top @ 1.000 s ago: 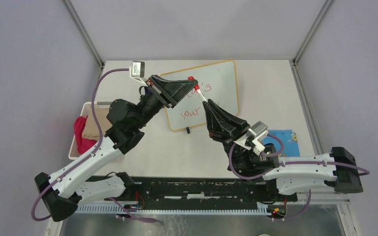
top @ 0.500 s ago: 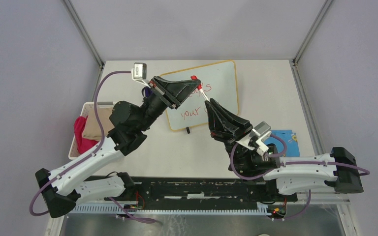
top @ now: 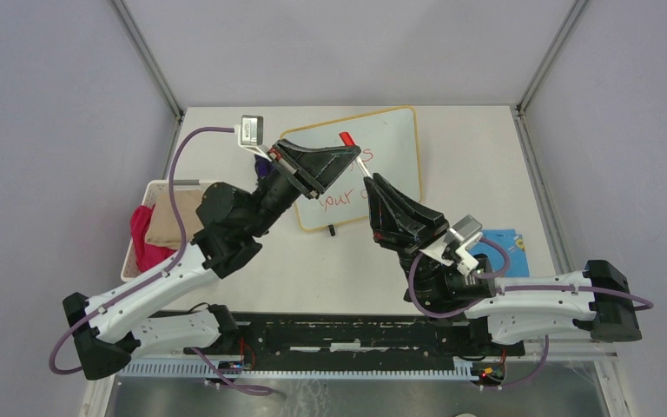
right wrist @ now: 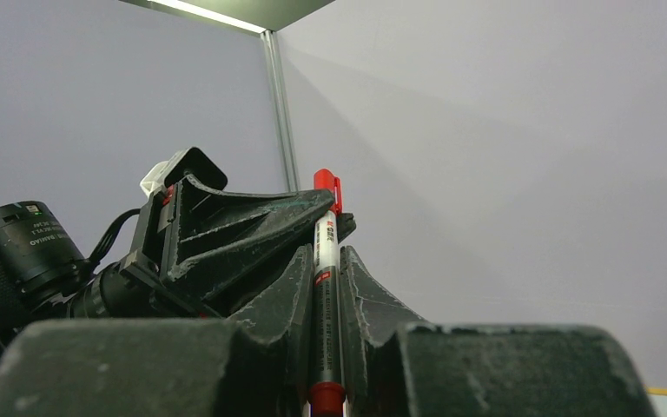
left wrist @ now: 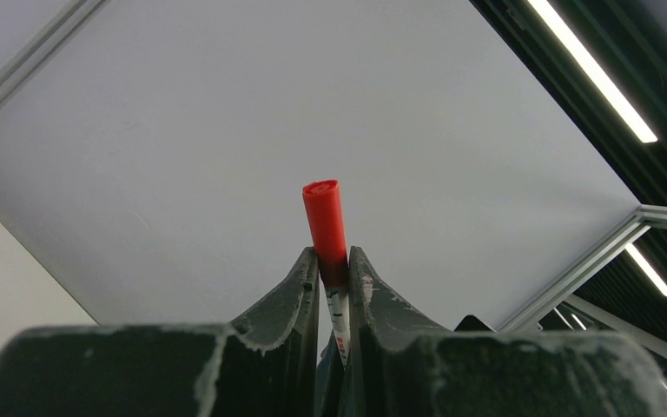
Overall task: Write a sentence on the whiteboard
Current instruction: Close the whiteboard marker at the center of the board.
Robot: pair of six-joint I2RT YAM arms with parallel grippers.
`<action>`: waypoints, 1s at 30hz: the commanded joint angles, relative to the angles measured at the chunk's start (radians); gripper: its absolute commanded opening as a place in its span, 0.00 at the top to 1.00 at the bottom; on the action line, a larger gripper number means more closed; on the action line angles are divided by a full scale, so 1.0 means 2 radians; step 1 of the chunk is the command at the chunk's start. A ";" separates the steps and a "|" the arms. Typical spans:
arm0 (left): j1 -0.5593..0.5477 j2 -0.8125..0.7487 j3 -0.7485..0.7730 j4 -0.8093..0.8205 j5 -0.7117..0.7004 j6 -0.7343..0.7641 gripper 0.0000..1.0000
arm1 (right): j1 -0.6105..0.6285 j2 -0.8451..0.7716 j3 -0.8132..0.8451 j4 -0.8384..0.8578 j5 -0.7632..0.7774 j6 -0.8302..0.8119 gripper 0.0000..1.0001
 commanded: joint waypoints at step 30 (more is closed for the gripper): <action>0.073 -0.033 0.045 -0.118 0.088 0.011 0.13 | -0.017 -0.043 0.000 -0.070 -0.040 0.045 1.00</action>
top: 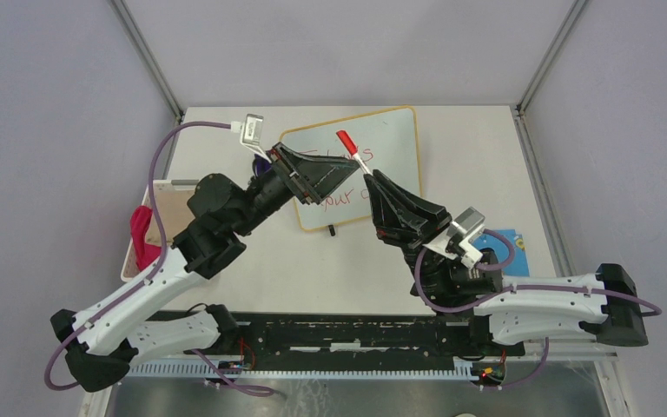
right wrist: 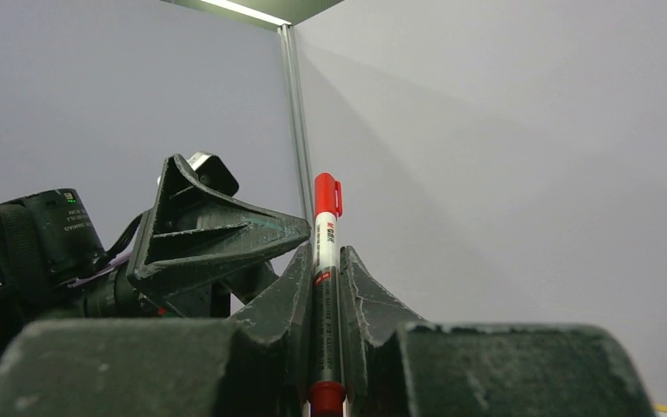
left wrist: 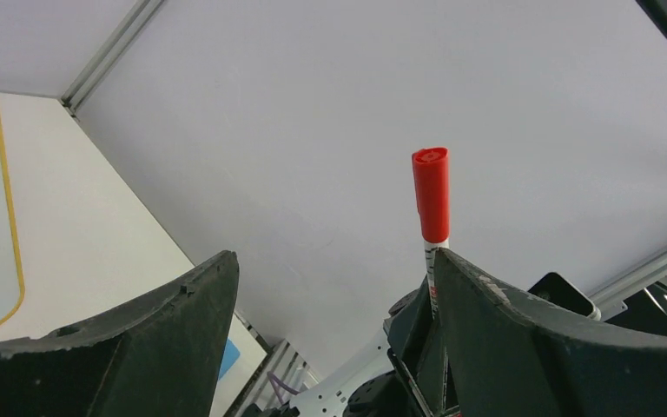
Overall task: Write a sentence on the whiteboard
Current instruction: Close the whiteboard marker at the center of the board.
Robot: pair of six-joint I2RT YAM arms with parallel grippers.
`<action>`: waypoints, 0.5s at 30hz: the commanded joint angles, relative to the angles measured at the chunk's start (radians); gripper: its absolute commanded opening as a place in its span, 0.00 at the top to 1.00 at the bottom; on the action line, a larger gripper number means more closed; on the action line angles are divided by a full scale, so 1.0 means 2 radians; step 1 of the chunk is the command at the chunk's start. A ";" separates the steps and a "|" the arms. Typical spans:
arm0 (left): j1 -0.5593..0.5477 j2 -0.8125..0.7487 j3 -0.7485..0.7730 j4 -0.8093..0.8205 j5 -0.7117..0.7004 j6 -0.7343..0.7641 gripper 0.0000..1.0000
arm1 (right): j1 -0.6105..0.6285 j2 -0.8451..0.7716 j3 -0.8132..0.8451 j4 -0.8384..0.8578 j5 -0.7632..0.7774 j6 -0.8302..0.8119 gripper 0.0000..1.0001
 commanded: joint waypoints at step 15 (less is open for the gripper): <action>0.050 0.015 0.047 0.072 0.075 -0.046 0.23 | 0.000 -0.010 -0.003 -0.005 -0.013 0.008 1.00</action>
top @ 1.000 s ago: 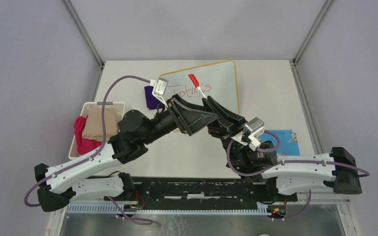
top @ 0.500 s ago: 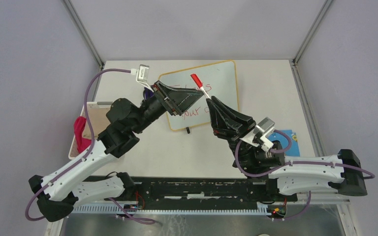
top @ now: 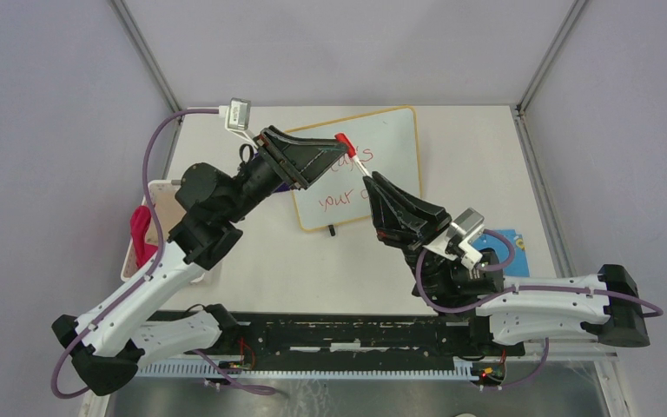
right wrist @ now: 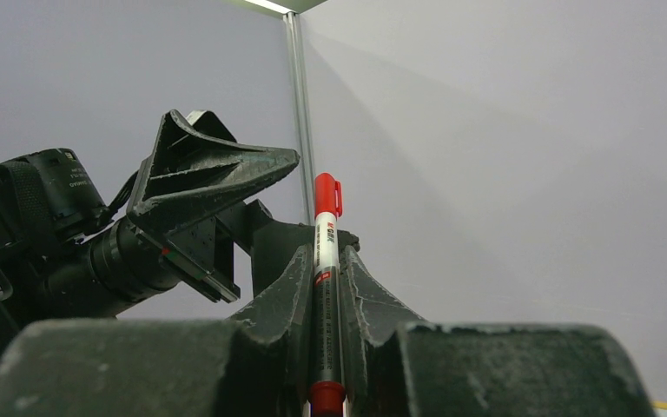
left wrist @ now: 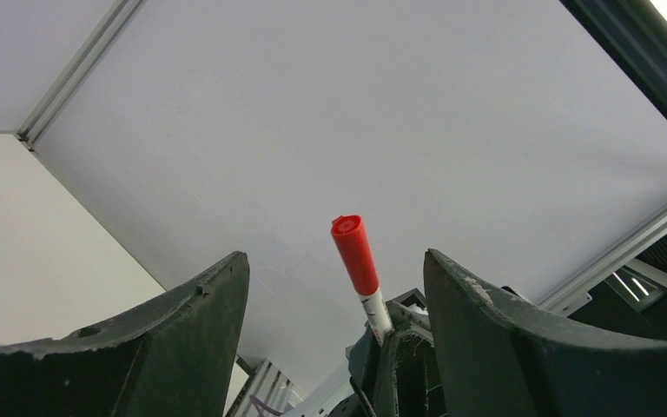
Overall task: Write a sentence on the whiteboard
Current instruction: Close the whiteboard marker at the center of the board.
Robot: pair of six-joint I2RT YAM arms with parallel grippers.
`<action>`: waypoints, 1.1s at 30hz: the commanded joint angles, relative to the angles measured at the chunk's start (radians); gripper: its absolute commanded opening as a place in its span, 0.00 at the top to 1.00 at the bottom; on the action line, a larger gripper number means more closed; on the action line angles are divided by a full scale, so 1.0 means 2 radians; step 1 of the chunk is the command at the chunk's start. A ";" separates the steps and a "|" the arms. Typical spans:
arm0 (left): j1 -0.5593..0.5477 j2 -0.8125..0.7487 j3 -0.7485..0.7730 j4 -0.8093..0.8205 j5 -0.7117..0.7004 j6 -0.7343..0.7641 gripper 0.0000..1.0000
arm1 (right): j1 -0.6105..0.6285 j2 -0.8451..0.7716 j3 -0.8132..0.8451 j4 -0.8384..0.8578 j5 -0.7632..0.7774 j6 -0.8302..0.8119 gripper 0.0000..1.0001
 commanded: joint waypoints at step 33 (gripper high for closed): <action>0.001 0.025 -0.019 0.094 0.078 -0.079 0.98 | -0.002 0.013 0.016 0.020 0.010 -0.017 1.00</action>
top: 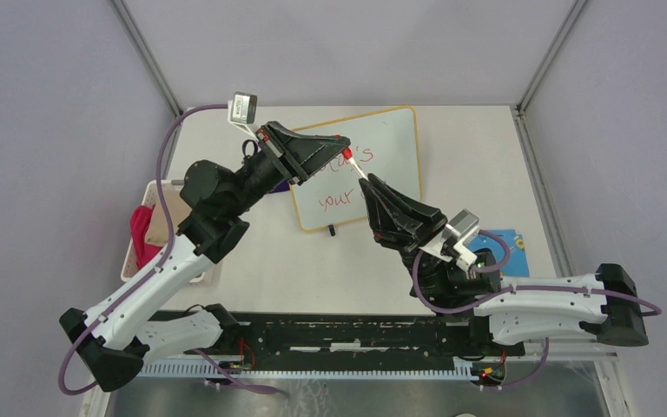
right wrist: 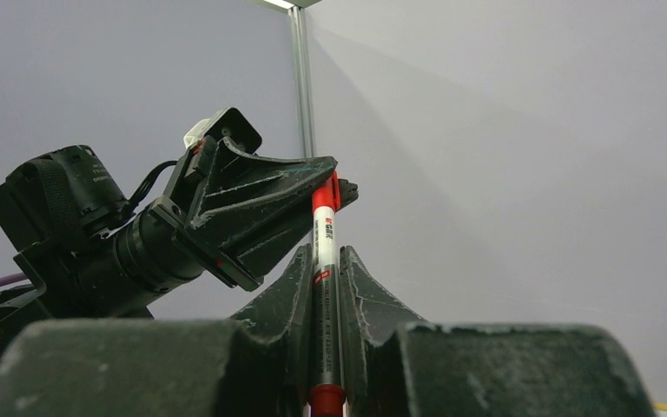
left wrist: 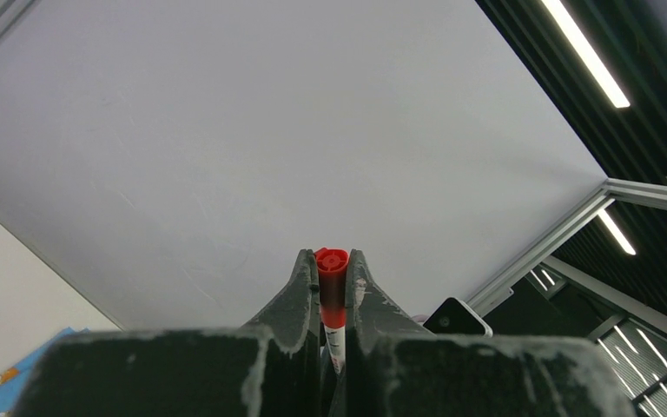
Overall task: Write a sentence on the whiteboard
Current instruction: Close the whiteboard marker at the center of the board.
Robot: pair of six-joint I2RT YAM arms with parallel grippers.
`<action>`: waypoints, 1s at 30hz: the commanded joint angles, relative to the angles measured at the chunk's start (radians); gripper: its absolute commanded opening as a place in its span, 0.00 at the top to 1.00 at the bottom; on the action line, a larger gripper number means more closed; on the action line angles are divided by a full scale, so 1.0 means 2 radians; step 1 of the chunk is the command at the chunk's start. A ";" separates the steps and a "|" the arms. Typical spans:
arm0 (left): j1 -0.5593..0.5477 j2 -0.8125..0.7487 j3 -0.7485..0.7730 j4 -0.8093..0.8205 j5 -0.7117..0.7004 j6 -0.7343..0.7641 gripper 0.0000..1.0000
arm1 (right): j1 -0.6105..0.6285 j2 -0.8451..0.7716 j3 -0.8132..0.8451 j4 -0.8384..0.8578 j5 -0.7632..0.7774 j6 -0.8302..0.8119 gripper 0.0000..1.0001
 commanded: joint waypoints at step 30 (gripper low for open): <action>-0.128 0.018 -0.045 -0.054 -0.019 0.062 0.98 | -0.026 0.020 0.038 0.022 0.018 -0.018 1.00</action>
